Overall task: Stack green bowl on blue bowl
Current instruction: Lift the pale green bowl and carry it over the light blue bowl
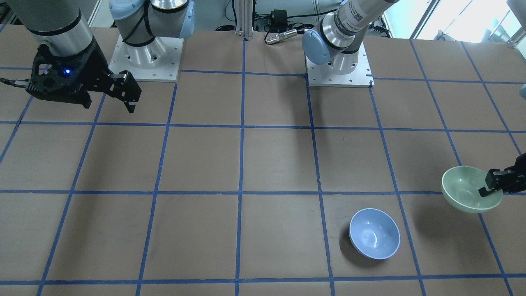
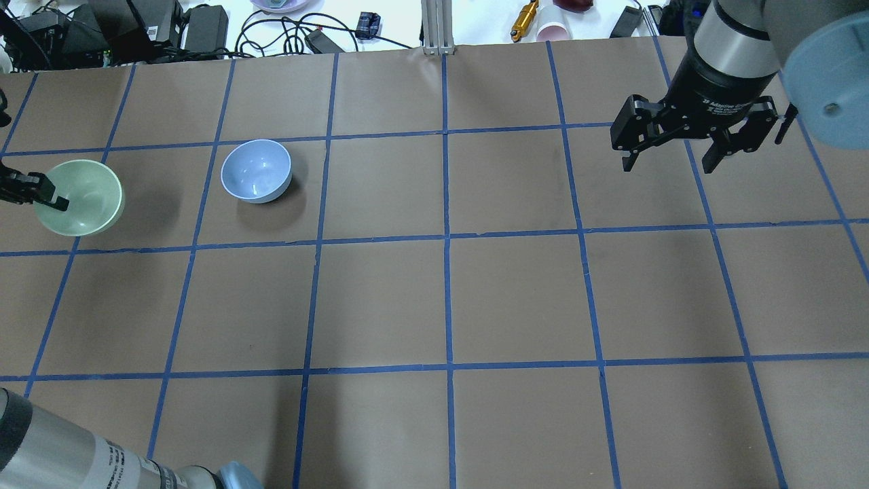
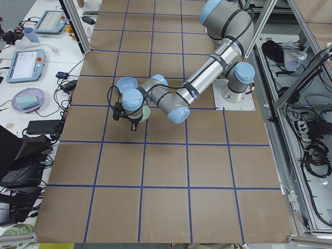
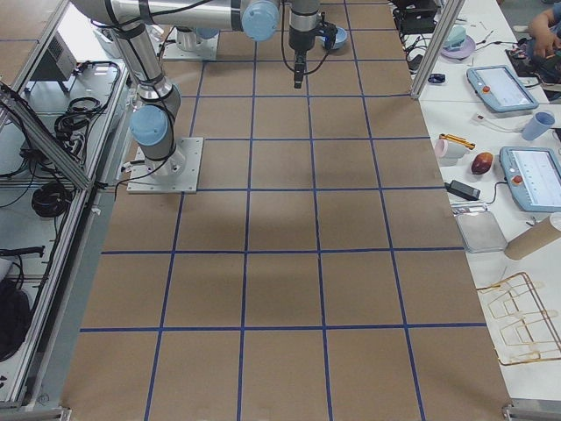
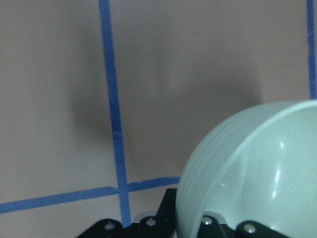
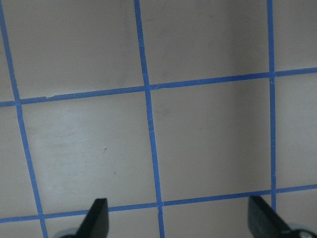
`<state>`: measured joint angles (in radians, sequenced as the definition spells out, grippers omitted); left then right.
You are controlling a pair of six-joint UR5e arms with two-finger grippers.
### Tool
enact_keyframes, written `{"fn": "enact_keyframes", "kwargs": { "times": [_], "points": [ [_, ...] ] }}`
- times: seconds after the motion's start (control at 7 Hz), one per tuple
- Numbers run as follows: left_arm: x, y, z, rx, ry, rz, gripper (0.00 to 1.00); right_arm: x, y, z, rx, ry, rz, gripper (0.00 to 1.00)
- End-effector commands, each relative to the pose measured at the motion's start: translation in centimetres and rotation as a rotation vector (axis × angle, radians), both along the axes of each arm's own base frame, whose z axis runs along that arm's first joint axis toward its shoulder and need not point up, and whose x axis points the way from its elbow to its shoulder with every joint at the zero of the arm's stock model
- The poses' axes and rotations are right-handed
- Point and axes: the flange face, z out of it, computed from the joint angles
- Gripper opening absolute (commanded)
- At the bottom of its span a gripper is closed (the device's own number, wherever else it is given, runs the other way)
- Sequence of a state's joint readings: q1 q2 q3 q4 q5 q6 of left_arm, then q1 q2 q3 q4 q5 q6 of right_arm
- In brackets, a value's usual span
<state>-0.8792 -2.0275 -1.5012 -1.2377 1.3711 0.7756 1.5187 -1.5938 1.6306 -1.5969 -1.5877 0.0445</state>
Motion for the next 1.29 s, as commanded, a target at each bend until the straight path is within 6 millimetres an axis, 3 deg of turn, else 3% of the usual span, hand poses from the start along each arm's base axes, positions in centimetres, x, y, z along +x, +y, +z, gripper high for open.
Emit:
{"fn": "enact_keyframes", "kwargs": {
  "times": [0.0, 0.43, 0.57, 0.86, 1.14],
  "points": [
    [-6.2, -2.8, 0.9, 0.012, 0.01, 0.041, 0.0, 0.0, 0.0, 0.0, 0.0, 0.0, 0.0, 1.0],
    [-17.2, -6.7, 2.3, 0.017, 0.062, 0.17, 0.0, 0.0, 0.0, 0.0, 0.0, 0.0, 0.0, 1.0],
    [-19.3, -8.1, 2.7, 0.02, 0.064, 0.203, 0.0, 0.0, 0.0, 0.0, 0.0, 0.0, 0.0, 1.0],
    [-23.6, -9.0, 1.6, 0.06, 0.074, 0.245, 0.0, 0.0, 0.0, 0.0, 0.0, 0.0, 0.0, 1.0],
    [-24.3, -8.6, -1.8, 0.12, 0.092, 0.247, 0.0, 0.0, 0.0, 0.0, 0.0, 0.0, 0.0, 1.0]
  ]
}}
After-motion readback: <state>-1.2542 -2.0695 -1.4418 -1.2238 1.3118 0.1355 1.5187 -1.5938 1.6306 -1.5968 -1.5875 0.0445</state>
